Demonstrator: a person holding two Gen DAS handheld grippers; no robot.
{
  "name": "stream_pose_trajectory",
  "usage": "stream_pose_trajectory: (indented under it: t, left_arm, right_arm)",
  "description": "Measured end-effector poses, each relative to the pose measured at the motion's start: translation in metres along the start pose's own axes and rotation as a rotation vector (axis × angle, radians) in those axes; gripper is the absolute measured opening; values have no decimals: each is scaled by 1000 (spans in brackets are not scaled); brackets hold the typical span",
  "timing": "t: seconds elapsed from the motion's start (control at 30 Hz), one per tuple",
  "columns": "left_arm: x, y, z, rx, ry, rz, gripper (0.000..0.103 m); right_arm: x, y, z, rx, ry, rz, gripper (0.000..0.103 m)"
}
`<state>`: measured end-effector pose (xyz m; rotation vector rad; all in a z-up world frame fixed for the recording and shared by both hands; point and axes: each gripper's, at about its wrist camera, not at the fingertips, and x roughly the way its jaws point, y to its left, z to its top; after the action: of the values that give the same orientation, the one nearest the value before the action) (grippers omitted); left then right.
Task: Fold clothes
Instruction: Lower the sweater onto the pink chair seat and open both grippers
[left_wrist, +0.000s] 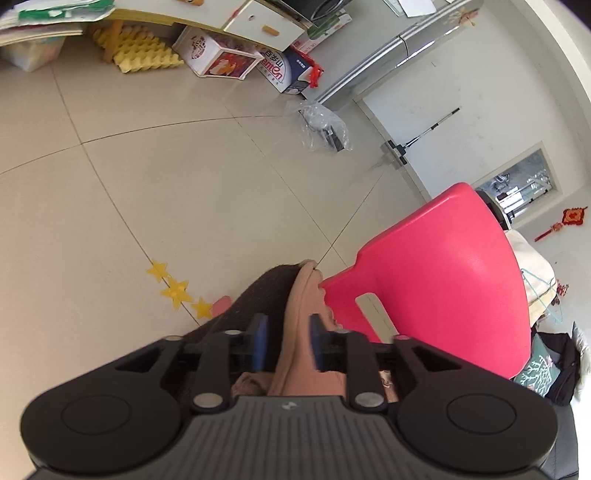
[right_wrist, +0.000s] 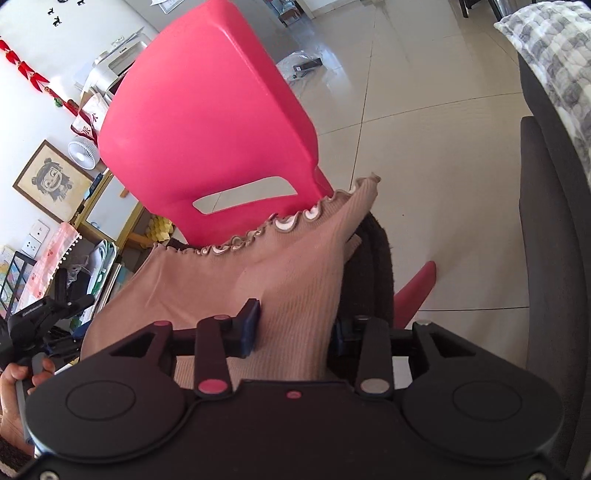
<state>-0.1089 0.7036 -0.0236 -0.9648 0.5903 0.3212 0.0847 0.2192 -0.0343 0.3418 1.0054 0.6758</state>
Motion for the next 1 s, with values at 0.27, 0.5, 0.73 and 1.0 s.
stream_pose_trajectory:
  t: [0.27,0.5,0.73,1.0]
  left_arm:
    - [-52,7,-32,-4,50,48,59]
    - [-45,14,-51,-39,70,88,58]
    - [-45,-13,-63,144,-113,159,16]
    - [-10,-34,-96,373,-122,444,32]
  right_arm:
    - [-8,5,-1,20,24,-61,56]
    - [-21,8,-10,54,15,-84,56]
    - [-21,29,-22,-72,13,-142,55]
    - [-3,45,-42,-193,41,-253,58]
